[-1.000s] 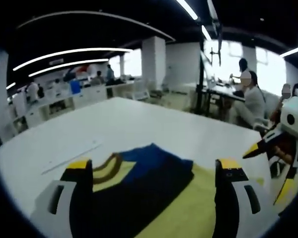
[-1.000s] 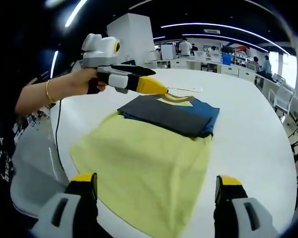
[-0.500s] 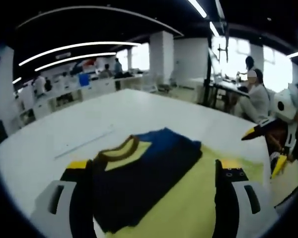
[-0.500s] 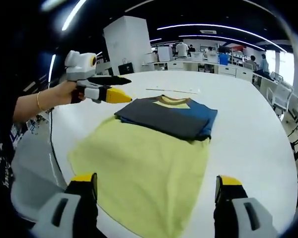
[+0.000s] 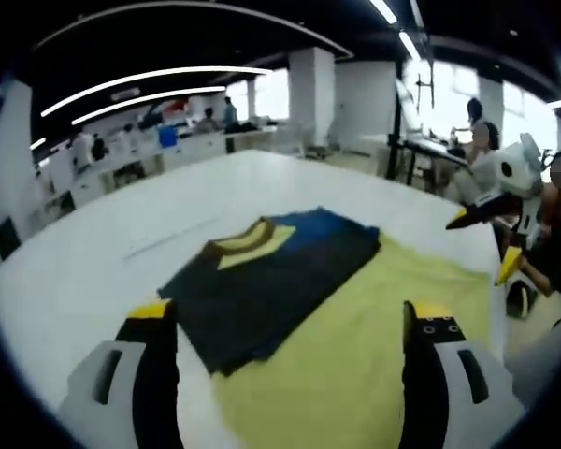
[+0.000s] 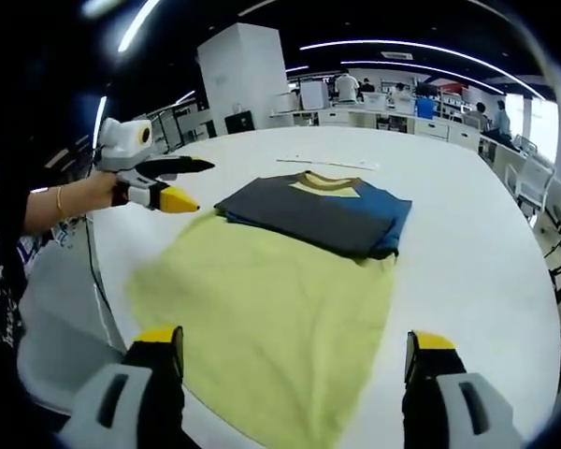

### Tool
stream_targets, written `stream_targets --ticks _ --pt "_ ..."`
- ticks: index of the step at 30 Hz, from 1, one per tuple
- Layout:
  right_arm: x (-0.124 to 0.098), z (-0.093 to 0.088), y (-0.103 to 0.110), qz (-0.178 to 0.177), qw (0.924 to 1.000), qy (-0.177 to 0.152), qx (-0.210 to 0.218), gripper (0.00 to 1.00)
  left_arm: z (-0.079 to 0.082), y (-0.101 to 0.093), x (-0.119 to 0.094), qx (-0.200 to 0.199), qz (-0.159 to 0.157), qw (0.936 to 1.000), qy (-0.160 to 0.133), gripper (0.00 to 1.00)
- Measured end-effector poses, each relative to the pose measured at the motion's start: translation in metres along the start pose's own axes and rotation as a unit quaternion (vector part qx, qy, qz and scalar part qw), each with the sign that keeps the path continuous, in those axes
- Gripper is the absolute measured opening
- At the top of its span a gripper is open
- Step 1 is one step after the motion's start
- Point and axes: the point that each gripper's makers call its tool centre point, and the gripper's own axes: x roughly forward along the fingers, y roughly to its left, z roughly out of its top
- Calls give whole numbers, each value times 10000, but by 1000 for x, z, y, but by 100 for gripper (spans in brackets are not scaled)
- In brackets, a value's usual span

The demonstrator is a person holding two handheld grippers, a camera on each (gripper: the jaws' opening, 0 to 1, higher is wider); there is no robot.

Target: Fold the garment on the visible template until the final outline fits inside the template.

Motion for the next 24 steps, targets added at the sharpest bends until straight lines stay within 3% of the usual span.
stream_targets --ticks 8,20,24 --pt "-1 -7 1 32 10000 74 29 99 -26 -12 -23 13 -103 9998 187 92" --pt "-6 -29 2 -22 9996 203 180 99 -62 -25 -59 -345 -30 9987 380 89" --pt "-9 -35 -1 -80 9995 256 179 98 -76 -25 -65 -423 -7 9975 564 86"
